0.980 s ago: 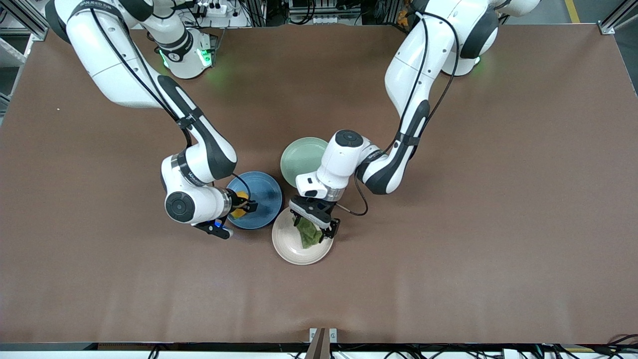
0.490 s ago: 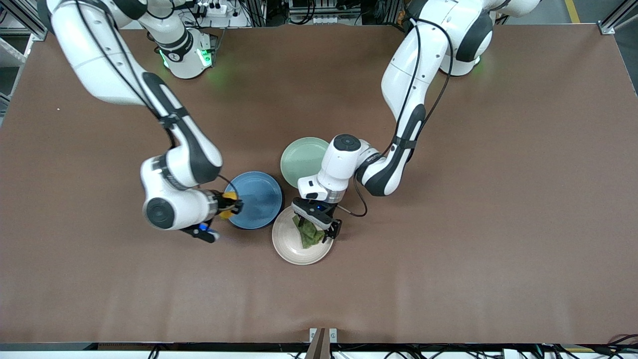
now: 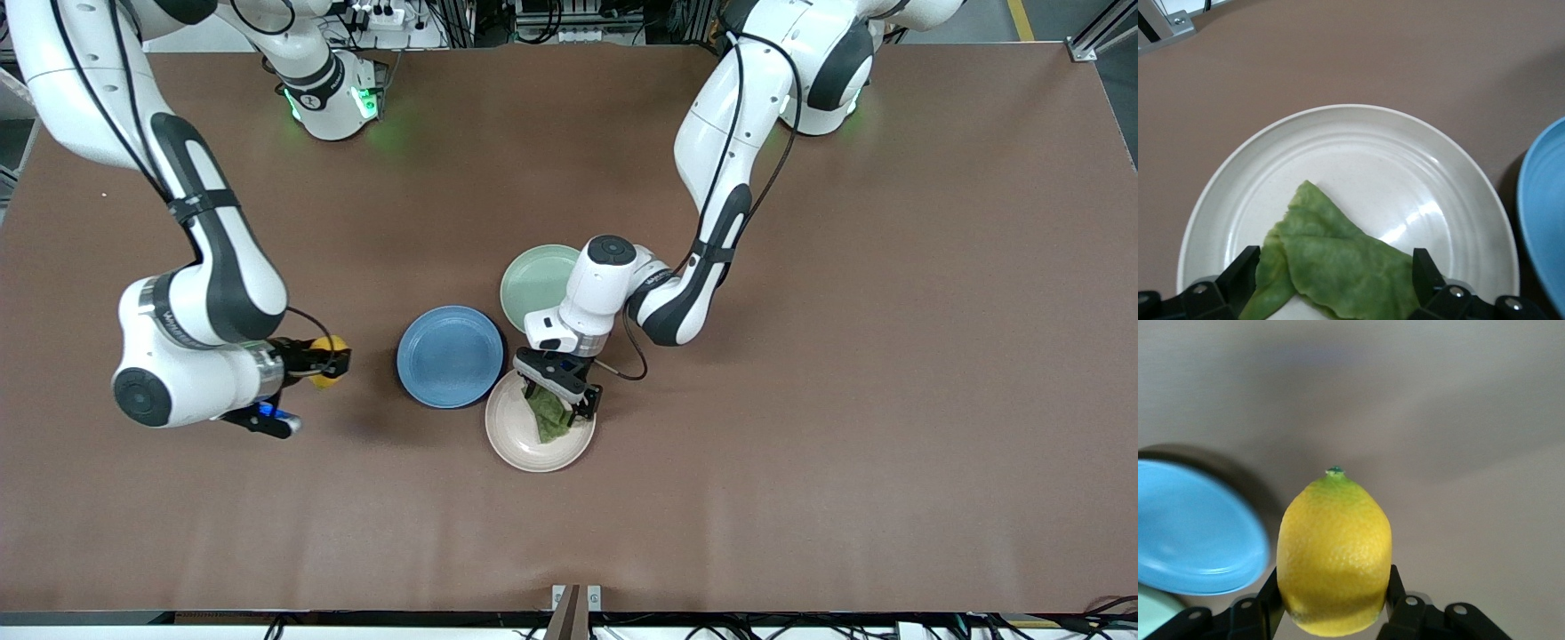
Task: Pick lemon and lettuce from blue and beige plates
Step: 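Grasp the lemon with the right gripper while the left gripper grasps the lettuce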
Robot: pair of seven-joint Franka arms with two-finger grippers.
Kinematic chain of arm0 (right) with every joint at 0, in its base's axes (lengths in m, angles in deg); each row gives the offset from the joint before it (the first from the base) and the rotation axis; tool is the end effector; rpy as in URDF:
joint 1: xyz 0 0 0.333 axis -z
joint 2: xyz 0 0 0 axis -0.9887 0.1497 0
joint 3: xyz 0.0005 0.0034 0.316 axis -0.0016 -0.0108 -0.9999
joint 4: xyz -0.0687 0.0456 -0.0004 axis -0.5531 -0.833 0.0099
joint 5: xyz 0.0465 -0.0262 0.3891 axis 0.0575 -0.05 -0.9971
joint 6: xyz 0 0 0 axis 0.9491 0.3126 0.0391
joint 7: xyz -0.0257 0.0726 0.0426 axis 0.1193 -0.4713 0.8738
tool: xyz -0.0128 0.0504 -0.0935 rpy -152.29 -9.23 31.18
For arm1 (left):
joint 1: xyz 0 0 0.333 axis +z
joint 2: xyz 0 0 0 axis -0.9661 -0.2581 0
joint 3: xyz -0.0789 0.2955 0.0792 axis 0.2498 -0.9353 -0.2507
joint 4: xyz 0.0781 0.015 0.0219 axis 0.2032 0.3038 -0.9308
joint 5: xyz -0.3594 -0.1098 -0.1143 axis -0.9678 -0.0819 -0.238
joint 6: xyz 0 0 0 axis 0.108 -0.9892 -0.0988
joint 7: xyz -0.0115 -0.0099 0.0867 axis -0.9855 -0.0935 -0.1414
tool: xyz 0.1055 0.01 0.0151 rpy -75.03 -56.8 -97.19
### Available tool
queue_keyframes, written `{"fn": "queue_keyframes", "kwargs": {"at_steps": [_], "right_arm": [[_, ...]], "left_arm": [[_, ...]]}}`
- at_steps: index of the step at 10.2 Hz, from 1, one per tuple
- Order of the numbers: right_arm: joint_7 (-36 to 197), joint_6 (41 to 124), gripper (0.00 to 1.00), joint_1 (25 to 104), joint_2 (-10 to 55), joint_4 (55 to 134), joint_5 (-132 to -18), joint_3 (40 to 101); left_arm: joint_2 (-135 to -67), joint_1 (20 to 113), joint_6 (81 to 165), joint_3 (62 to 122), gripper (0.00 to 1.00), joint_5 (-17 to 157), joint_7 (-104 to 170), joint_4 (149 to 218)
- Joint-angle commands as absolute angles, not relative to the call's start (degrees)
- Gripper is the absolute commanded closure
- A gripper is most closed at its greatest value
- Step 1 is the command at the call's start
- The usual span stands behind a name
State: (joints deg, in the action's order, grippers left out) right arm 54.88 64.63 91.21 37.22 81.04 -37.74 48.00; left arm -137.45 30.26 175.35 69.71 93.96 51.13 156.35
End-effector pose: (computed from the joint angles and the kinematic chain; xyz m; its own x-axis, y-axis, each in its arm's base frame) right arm 0.6586 0.0536 0.2729 0.8717 -0.2171 -0.4394 -0.2508 -0.9679 -0.0194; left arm 0.5707 -0.5349 0.1612 0.6757 -0.4399 0.5915 -0.5454 -0.8382 -0.0003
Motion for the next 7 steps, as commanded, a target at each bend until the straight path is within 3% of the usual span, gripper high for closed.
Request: {"fn": "queue_keyframes", "kwargs": {"at_steps": [1, 4, 6, 7], "right_arm": [[58.99, 68.02, 1.0, 94.48, 36.38, 86.17, -33.9, 47.1], [64.16, 71.82, 1.0, 98.52, 36.46, 89.79, -30.02, 47.1], [64.44, 74.18, 1.0, 99.49, 36.55, 92.51, -29.75, 47.1], [64.45, 74.28, 0.87, 99.67, 36.9, 92.52, -29.84, 47.1]], "left_arm": [[-138.59, 29.87, 175.91, 69.22, 0.03, 94.71, 53.29, 155.14], [-138.67, 29.87, 175.91, 69.22, 0.11, 94.8, 53.2, 155.05], [-138.76, 29.87, 175.91, 69.22, 0.25, 94.8, 53.11, 155.14], [-138.76, 29.78, 175.91, 69.14, 0.32, 94.89, 53.11, 155.14]]}}
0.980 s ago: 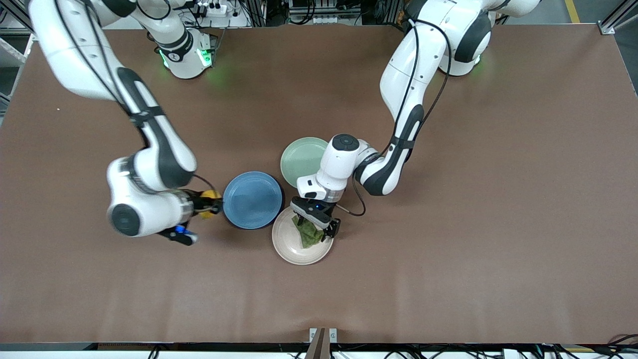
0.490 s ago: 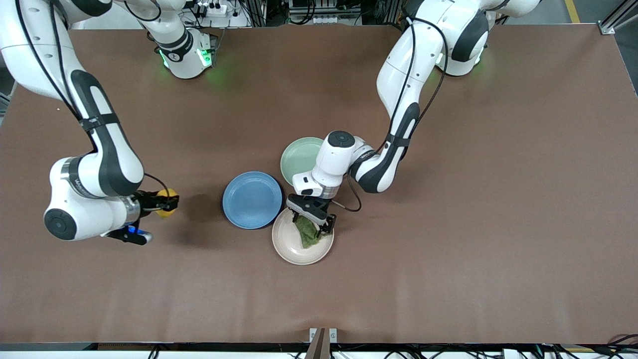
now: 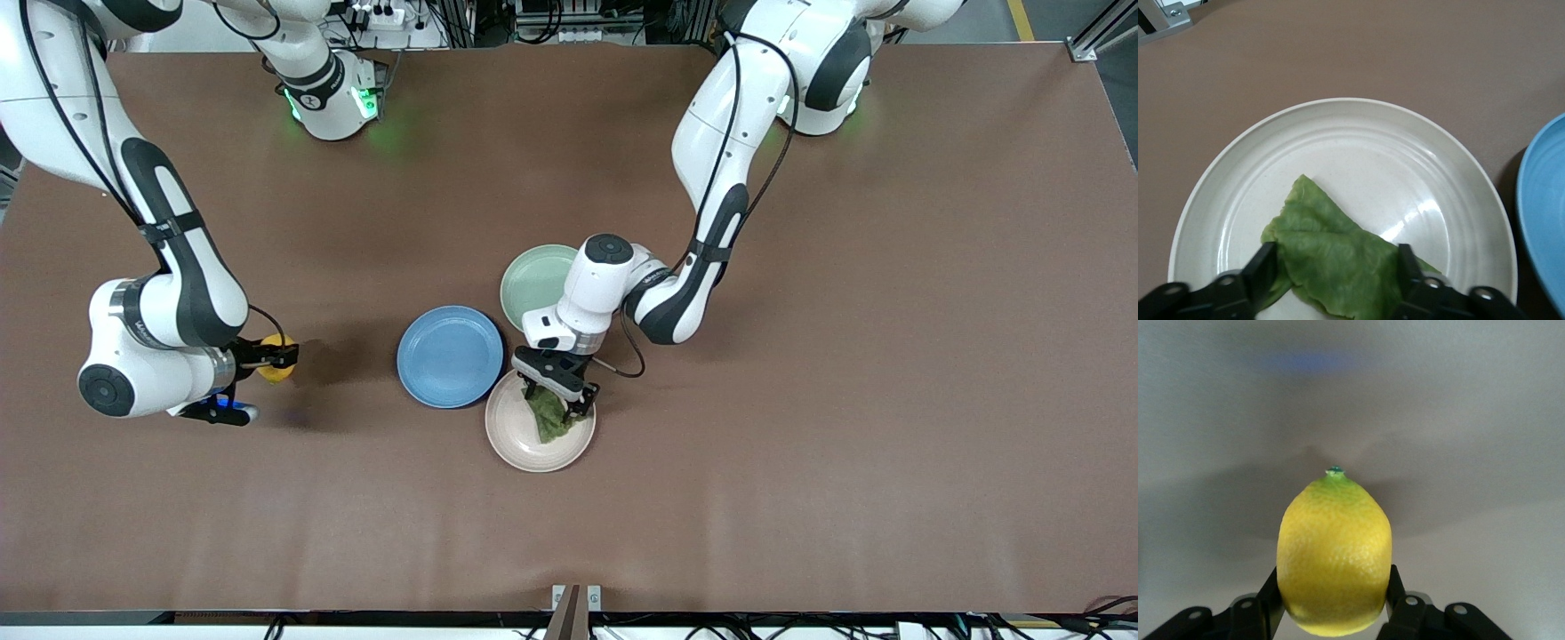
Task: Pick lemon and lettuce from blue and beige plates
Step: 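Carry the lemon off the blue plate with the right gripper and release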
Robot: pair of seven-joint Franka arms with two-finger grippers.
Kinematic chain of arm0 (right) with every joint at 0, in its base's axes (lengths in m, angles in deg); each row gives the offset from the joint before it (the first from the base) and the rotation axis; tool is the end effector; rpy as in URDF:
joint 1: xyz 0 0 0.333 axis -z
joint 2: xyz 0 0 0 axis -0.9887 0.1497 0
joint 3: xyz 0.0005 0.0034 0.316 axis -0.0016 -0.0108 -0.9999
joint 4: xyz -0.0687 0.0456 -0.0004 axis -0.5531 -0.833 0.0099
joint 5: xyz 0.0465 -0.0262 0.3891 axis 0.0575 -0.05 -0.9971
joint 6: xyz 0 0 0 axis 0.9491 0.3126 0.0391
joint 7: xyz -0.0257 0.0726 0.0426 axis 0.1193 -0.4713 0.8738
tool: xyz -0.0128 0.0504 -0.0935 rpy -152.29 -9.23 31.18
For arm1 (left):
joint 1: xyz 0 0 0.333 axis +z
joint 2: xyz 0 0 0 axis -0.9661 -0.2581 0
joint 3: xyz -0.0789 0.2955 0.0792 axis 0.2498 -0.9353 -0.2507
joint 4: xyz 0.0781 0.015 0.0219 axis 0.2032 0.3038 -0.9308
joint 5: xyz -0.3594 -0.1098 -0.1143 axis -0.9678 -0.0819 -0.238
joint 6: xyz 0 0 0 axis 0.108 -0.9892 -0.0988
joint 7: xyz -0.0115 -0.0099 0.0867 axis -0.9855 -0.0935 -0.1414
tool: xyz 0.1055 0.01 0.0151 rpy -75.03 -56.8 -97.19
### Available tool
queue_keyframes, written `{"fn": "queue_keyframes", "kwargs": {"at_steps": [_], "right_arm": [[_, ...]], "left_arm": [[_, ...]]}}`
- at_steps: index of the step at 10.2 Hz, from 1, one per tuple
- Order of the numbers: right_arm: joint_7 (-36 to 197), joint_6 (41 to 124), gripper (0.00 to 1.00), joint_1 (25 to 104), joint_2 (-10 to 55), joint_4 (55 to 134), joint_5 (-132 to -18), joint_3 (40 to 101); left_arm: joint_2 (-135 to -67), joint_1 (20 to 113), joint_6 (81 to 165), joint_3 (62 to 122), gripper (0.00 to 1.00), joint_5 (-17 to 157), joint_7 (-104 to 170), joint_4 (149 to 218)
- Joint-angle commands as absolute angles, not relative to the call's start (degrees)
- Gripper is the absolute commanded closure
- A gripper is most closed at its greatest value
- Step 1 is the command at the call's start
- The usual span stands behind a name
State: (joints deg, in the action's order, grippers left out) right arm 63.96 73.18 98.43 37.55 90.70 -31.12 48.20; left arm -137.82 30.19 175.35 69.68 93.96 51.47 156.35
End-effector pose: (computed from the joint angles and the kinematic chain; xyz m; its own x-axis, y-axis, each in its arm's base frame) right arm 0.6299 -0.0275 0.2079 0.8904 -0.1436 -0.4320 -0.1596 -0.9872 -0.0008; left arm 0.5695 -0.5346 0.1562 0.6810 -0.4385 0.5865 -0.5422 -0.8402 0.0014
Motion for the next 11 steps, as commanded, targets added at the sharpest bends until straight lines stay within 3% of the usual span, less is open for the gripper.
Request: {"fn": "queue_keyframes", "kwargs": {"at_steps": [1, 2, 4, 5, 7, 10, 11], "right_arm": [[64.45, 74.63, 0.2, 99.41, 36.99, 92.61, -29.84, 47.1], [64.45, 74.72, 0.0, 99.41, 36.99, 92.52, -29.93, 47.01], [64.27, 73.32, 0.0, 99.41, 36.21, 91.91, -31.06, 46.31], [64.36, 70.36, 0.0, 99.58, 34.46, 89.9, -32.2, 45.61], [64.27, 65.59, 0.0, 99.67, 29.73, 85.85, -34.22, 43.76], [66.88, 65.4, 0.0, 98.89, 17.43, 84.88, -35.64, 45.06], [70.47, 64.79, 0.0, 97.23, 13.04, 85.13, -36.08, 48.21]], "left_arm": [[-138.76, 29.78, 175.91, 69.13, 0.43, 94.98, 53.11, 155.22], [-138.76, 29.69, 175.91, 69.13, 0.57, 94.98, 53.11, 155.31], [-137.8, 28.99, 175.48, 69.13, 0.9, 94.89, 53.81, 155.31], [-136.93, 28.9, 175.12, 69.13, 0.98, 94.98, 55.21, 155.49], [-134.91, 28.46, 171.98, 69.13, 1.0, 94.89, 56.63, 156.19], [-122.55, 29.34, 149.89, 71.05, 1.0, 94.11, 56.45, 158.29], [-118.15, 31.52, 141.8, 72.29, 1.0, 90.18, 56.28, 158.47]]}}
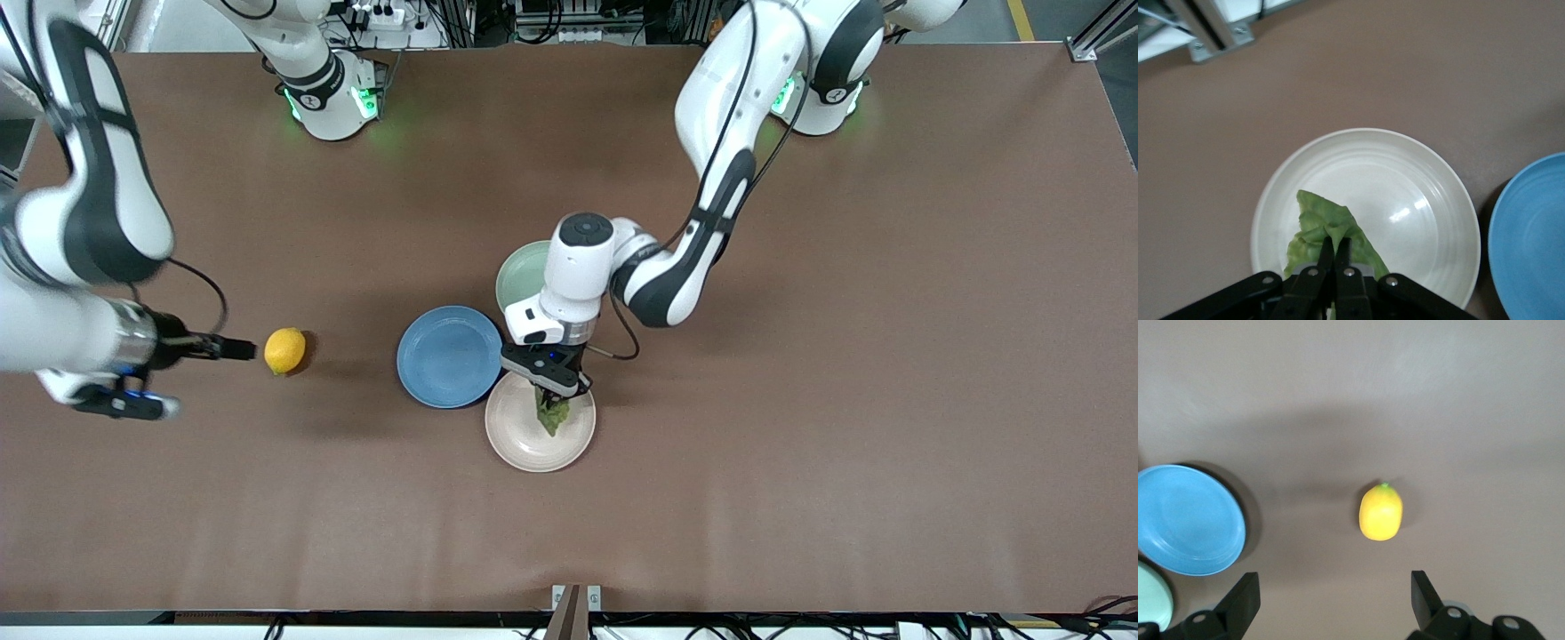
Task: Pick lemon and lettuce from blue and beige plates
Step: 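Carry the lemon off the blue plate with the right gripper and release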
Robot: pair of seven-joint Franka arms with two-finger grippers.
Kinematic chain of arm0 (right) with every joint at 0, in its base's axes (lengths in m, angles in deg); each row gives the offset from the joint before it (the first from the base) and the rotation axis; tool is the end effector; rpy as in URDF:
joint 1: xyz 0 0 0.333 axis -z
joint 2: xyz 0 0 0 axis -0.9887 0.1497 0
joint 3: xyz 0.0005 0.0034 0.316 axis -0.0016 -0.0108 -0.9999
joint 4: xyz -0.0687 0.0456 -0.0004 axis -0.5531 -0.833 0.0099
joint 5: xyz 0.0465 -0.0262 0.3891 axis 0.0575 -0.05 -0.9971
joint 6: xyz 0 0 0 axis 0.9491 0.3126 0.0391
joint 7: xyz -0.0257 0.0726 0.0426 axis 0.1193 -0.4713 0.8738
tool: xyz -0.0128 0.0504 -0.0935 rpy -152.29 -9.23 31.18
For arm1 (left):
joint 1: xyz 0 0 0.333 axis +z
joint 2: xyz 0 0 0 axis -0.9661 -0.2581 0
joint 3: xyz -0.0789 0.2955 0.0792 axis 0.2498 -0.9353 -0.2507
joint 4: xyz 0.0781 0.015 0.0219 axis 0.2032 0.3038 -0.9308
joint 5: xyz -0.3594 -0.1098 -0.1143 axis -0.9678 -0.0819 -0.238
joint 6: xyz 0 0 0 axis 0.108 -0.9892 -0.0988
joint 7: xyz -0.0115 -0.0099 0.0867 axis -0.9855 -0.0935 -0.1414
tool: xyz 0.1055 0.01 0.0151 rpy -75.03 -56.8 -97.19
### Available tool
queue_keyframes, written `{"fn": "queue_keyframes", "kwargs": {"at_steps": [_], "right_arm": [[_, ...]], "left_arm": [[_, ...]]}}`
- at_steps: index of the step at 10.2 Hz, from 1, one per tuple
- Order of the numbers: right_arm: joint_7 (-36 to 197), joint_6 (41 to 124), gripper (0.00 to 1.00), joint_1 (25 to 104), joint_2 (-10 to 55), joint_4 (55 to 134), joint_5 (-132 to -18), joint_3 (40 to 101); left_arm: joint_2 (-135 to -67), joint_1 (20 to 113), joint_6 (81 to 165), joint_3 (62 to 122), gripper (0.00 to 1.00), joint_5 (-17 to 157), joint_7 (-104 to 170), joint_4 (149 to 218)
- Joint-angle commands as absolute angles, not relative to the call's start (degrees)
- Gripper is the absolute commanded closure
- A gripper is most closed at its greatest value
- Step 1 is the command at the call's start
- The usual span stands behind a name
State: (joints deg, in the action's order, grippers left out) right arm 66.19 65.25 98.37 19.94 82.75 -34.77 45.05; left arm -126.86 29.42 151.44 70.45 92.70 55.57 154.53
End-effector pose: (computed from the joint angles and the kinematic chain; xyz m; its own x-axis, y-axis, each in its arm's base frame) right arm 0.6467 -0.0001 0.4554 0.9835 -0.1023 -0.1492 -0.1091 -0.9933 -0.0382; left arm 0.5755 -0.5433 0.2705 0.8105 -0.3783 0.4471 -0.4080 -0.9124 -0.0324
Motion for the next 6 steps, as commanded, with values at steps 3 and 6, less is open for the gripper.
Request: {"fn": "queue_keyframes", "kwargs": {"at_steps": [3, 6], "right_arm": [[72.53, 58.39, 0.0, 94.05, 5.11, 85.05, -36.52, 52.28], [71.13, 56.97, 0.0, 86.05, 2.1, 85.23, -36.52, 56.41]], "left_arm": [[-107.68, 38.46, 123.68, 73.27, 1.0, 82.07, 54.71, 161.45], [-108.78, 46.8, 114.83, 73.0, 1.0, 82.23, 52.94, 165.14]]}}
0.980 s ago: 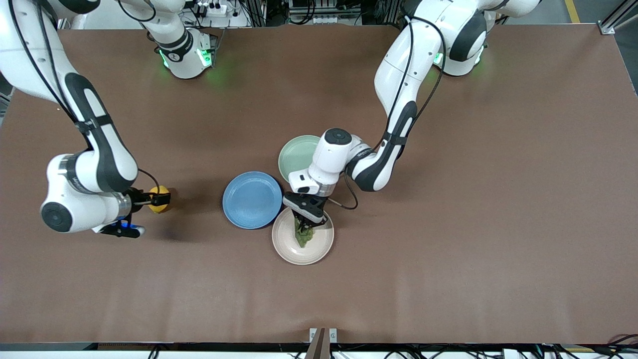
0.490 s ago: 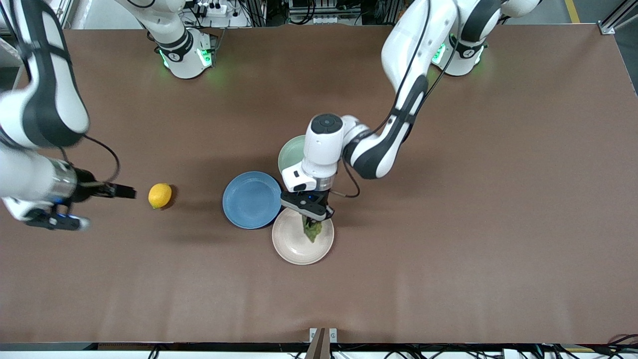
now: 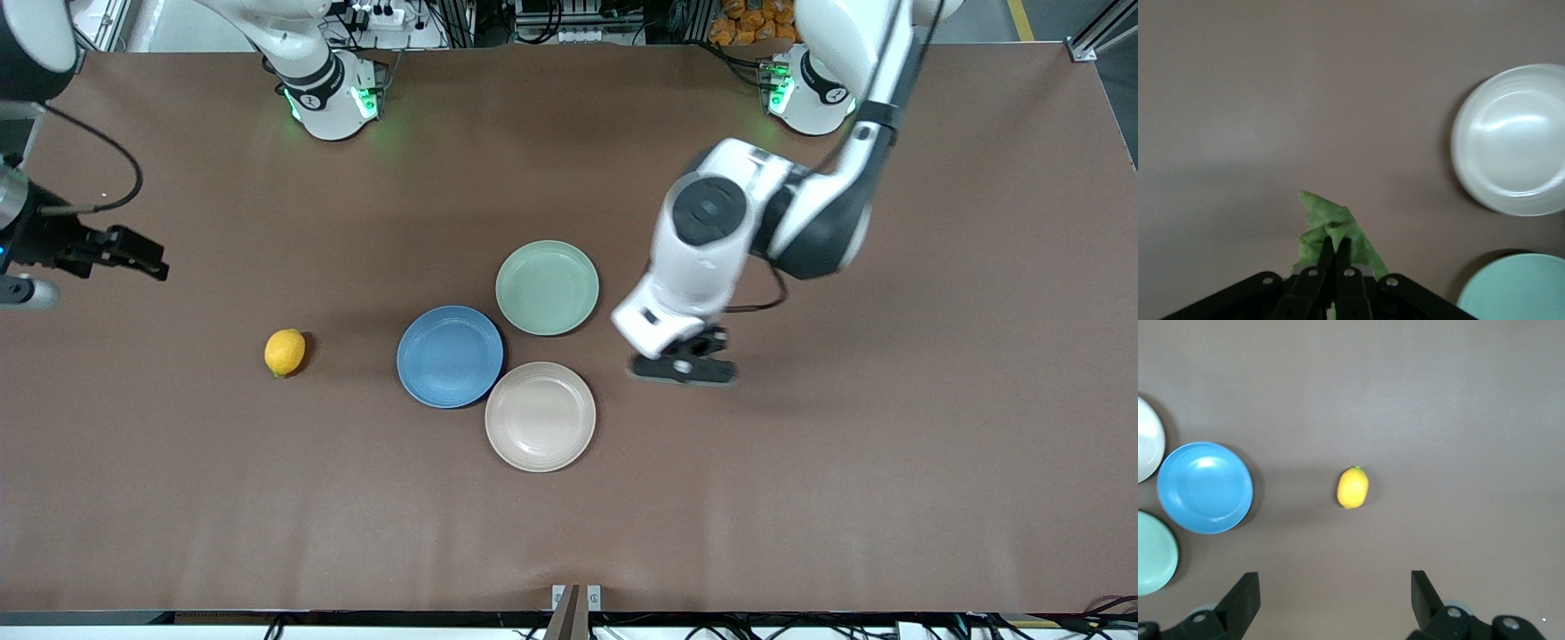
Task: Pick lemon and lettuce from blue and beige plates
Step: 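Carry the lettuce off the beige plate with the left gripper and release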
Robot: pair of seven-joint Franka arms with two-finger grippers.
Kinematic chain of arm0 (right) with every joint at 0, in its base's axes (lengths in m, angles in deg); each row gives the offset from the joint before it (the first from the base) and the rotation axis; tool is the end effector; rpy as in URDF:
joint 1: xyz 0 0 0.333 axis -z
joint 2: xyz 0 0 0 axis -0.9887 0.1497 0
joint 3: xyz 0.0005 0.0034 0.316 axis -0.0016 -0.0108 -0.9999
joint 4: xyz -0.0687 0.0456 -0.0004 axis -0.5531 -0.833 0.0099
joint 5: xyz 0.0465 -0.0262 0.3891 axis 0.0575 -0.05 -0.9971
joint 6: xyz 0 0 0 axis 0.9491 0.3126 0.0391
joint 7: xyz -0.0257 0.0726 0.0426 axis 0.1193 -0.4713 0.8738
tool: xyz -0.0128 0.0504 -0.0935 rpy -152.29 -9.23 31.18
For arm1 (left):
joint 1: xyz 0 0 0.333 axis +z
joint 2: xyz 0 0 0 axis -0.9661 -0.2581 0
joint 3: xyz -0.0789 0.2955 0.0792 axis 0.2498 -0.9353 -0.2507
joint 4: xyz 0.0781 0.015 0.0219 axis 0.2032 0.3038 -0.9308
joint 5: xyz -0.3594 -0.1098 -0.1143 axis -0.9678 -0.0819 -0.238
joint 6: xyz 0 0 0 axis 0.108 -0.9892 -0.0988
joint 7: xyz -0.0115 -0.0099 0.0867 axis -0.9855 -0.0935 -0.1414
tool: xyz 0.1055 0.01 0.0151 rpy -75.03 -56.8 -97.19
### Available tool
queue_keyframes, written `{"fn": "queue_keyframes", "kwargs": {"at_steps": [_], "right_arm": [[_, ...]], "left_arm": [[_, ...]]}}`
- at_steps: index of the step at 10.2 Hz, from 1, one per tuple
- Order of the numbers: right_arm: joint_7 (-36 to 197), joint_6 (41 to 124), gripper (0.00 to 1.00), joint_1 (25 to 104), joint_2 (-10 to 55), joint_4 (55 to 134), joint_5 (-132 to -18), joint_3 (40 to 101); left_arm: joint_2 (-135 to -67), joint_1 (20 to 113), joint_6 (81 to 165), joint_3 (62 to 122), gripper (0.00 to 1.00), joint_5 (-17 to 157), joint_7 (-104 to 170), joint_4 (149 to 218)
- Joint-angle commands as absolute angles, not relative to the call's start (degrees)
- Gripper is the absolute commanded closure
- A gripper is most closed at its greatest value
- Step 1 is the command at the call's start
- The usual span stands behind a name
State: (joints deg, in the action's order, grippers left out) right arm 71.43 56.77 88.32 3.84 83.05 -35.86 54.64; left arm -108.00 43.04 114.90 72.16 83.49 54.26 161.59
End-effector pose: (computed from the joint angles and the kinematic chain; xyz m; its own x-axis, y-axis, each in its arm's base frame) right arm 0.5761 0.0262 0.6041 0.9994 -0.0084 -0.0324 -0.0074 -0.9995 0.0305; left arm 0.6186 -0.3579 0.3922 0.9970 -0.0732 0.0252 -0.0709 -0.9938 -0.0853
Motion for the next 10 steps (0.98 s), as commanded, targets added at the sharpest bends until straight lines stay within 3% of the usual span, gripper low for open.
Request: {"fn": "queue_keyframes", "kwargs": {"at_steps": [1, 4, 5, 6, 7, 10], "right_arm": [[71.39, 56.97, 0.0, 86.57, 2.1, 85.22, -36.61, 56.41], [70.86, 56.71, 0.0, 86.66, 2.01, 85.31, -38.8, 56.5], [70.95, 56.18, 0.0, 86.58, 2.01, 85.14, -38.81, 56.59], [70.95, 55.83, 0.0, 86.4, 2.1, 85.05, -38.72, 56.59], [70.95, 55.82, 0.0, 86.4, 2.1, 84.87, -38.72, 56.59], [71.48, 55.74, 0.0, 86.31, 2.71, 82.41, -38.37, 56.5]], "left_arm": [[-110.44, 49.62, 114.83, 73.0, 1.0, 82.32, 52.42, 165.33], [-113.53, 57.09, 116.05, 73.09, 0.98, 82.76, 47.51, 165.68], [-114.06, 58.59, 116.84, 73.09, 0.92, 82.5, 45.31, 166.12], [-114.07, 59.13, 117.81, 73.09, 0.65, 82.5, 44.77, 166.82], [-113.89, 59.22, 117.82, 73.09, 0.01, 82.41, 43.72, 166.83], [-109.61, 59.57, 116.16, 73.0, 0.0, 82.41, 42.3, 166.39]]}}
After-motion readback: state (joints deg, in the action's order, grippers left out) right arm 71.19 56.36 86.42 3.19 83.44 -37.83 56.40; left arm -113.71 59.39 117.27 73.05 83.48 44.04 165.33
